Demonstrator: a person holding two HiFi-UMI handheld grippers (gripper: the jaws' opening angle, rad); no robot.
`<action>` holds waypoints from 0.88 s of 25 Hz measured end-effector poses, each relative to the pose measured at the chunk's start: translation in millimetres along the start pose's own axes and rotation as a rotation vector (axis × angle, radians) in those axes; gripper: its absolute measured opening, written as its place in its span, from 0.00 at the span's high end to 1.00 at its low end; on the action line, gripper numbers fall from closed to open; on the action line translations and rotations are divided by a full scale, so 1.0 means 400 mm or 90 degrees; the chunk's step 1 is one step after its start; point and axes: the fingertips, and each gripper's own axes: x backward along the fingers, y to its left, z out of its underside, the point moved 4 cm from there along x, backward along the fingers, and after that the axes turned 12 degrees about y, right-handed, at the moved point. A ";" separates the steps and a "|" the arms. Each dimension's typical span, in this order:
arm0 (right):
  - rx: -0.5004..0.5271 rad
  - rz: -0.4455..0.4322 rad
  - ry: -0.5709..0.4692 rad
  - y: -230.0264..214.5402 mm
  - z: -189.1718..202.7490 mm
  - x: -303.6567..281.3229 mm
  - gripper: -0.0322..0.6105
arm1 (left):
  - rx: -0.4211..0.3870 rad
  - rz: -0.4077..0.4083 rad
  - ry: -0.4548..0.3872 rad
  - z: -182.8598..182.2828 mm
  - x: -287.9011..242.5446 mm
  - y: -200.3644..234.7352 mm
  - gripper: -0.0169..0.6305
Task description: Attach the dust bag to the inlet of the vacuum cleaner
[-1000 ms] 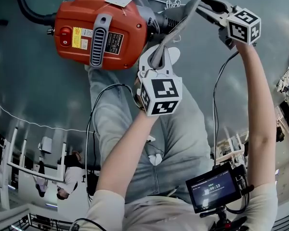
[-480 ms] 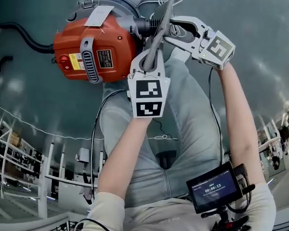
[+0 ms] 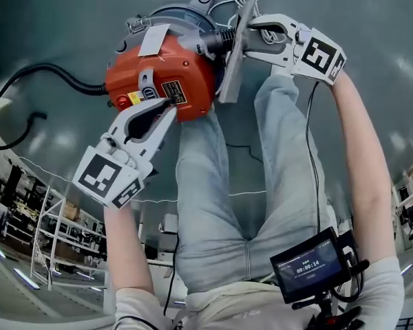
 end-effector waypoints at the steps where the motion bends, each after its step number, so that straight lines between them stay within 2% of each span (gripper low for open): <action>1: -0.002 -0.001 0.001 0.000 0.000 -0.002 0.63 | -0.044 -0.012 0.000 0.015 0.034 0.043 0.90; 3: -0.006 -0.005 0.003 0.001 -0.001 -0.005 0.63 | -0.137 -0.048 0.021 0.053 0.062 0.119 0.90; 5: -0.007 -0.009 0.004 -0.002 -0.006 -0.003 0.63 | -0.199 -0.064 0.041 0.084 0.053 0.164 0.90; 8: -0.049 -0.018 0.008 -0.010 -0.007 -0.003 0.63 | -0.221 -0.023 -0.004 0.098 0.044 0.186 0.88; 11: -0.178 -0.069 -0.018 -0.023 0.003 -0.007 0.63 | -0.229 0.032 -0.059 0.100 0.039 0.199 0.84; 12: -0.216 -0.085 -0.031 -0.025 0.004 -0.008 0.63 | -0.225 0.042 -0.059 0.101 0.038 0.204 0.82; 13: -0.228 -0.090 -0.036 -0.025 0.002 -0.009 0.63 | -0.221 0.050 -0.055 0.101 0.038 0.207 0.82; 14: -0.200 -0.078 -0.024 -0.022 -0.001 -0.011 0.63 | -0.218 0.058 -0.049 0.099 0.037 0.209 0.82; 15: -0.136 -0.053 0.008 -0.016 -0.002 -0.014 0.63 | -0.214 0.064 -0.043 0.099 0.037 0.211 0.82; 17: 0.031 0.016 0.103 -0.002 0.000 -0.022 0.63 | -0.207 0.076 -0.034 0.100 0.034 0.215 0.82; 19: 0.160 0.073 0.184 0.006 0.000 -0.030 0.63 | -0.209 0.085 -0.032 0.101 0.031 0.217 0.82; 22: 0.281 0.151 0.261 0.018 -0.007 -0.035 0.63 | -0.214 0.083 -0.033 0.103 0.034 0.221 0.82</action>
